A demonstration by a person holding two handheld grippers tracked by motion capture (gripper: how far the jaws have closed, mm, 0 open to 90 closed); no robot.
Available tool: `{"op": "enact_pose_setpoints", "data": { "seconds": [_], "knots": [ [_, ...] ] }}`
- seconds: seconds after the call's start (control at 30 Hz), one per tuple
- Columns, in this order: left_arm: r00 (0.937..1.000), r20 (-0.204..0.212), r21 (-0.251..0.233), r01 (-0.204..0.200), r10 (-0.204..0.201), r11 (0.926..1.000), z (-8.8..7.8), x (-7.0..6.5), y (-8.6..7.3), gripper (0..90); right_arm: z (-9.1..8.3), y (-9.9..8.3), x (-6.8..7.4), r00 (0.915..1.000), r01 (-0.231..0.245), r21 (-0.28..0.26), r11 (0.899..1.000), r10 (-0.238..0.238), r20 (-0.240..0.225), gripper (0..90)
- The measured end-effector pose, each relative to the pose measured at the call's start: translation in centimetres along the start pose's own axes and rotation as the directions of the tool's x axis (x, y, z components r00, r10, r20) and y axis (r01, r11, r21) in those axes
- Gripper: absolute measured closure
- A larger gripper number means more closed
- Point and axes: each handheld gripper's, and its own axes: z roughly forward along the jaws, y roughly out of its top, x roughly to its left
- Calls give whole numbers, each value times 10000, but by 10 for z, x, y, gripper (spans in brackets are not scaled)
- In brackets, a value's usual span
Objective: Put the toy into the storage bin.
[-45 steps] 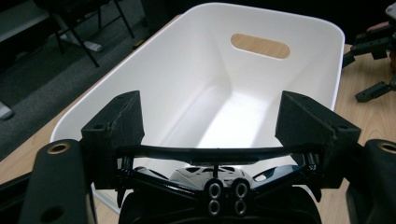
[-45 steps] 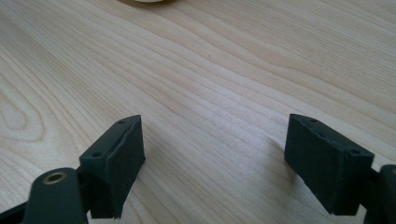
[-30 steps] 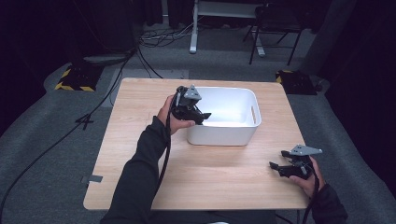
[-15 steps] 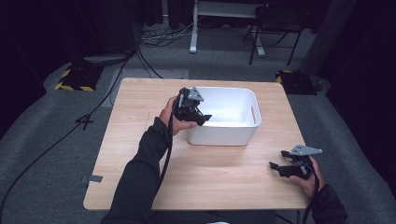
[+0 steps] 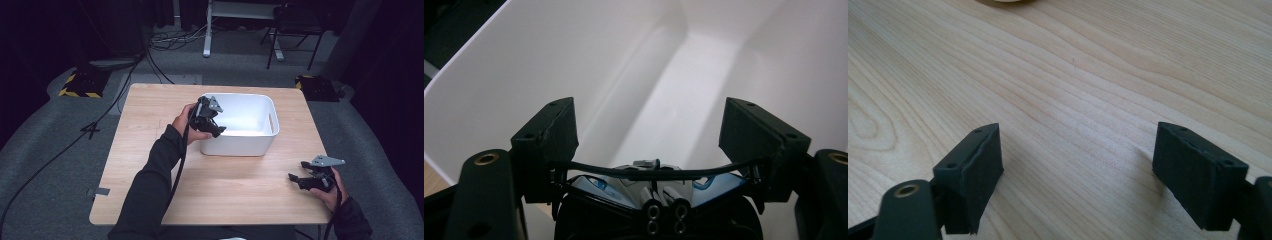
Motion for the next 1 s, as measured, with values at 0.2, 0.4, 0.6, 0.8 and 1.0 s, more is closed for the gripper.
{"op": "enact_pose_setpoints", "data": {
  "seconds": [0.2, 0.4, 0.6, 0.8, 1.0],
  "knots": [
    [9989, 478, 372, -36, 18, 9993, 2, 7, 1, 240, 0, 0, 0, 10000, 18, 7, 10000, -18, 3, 200],
    [9962, 751, 439, 399, -431, 9982, 4, 11, 0, 240, 0, 0, 0, 10000, -9, -2, 10000, 9, -10, 200],
    [9929, 904, 520, 728, -773, 9960, 6, 13, -2, 237, 0, 0, 0, 10000, 10, 5, 10000, -10, -1, 200],
    [9952, 663, 679, 679, -724, 9954, 5, 12, 0, 231, 0, 0, 0, 10000, -20, -7, 10000, 20, -14, 200],
    [9957, 581, 807, 678, -726, 9944, 4, 11, 1, 225, 0, 0, 0, 10000, -6, -3, 10000, 6, -19, 199]
  ]
}}
